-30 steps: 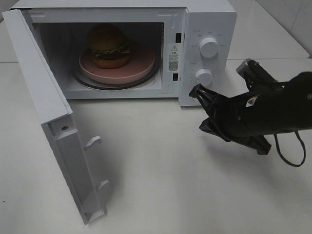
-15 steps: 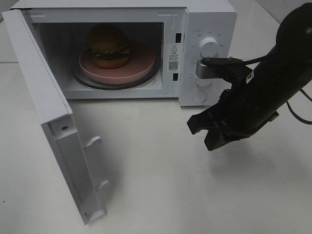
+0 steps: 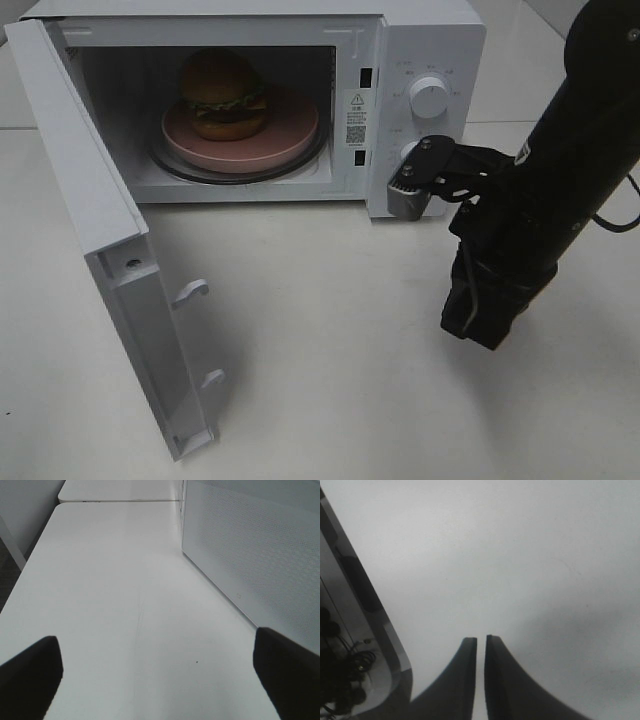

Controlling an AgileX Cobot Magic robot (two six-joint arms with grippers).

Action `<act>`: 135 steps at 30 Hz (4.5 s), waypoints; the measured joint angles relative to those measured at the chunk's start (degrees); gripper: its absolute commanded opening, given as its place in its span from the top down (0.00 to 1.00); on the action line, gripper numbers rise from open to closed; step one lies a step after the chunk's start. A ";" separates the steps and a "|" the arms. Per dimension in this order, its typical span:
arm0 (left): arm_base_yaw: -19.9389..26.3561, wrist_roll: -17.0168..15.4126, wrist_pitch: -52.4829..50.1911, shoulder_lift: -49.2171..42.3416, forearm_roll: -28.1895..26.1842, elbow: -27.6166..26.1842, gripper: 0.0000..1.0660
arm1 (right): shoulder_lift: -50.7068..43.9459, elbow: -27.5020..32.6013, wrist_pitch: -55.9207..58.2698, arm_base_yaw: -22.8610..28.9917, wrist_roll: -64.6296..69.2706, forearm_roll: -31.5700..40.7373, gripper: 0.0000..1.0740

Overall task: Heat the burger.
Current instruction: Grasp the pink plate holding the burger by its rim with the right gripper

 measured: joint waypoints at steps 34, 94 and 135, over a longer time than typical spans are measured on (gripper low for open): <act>0.00 0.00 0.00 0.00 0.00 0.00 0.08 | 0.00 -6.76 -16.21 5.04 -23.89 -17.53 0.26; 0.00 0.00 0.00 0.00 0.00 0.00 0.08 | 33.80 -43.20 -21.54 10.43 -10.14 -24.12 0.27; 0.00 0.00 0.00 0.00 0.00 0.00 0.08 | 47.56 -62.11 -13.01 11.06 -10.54 -19.37 1.00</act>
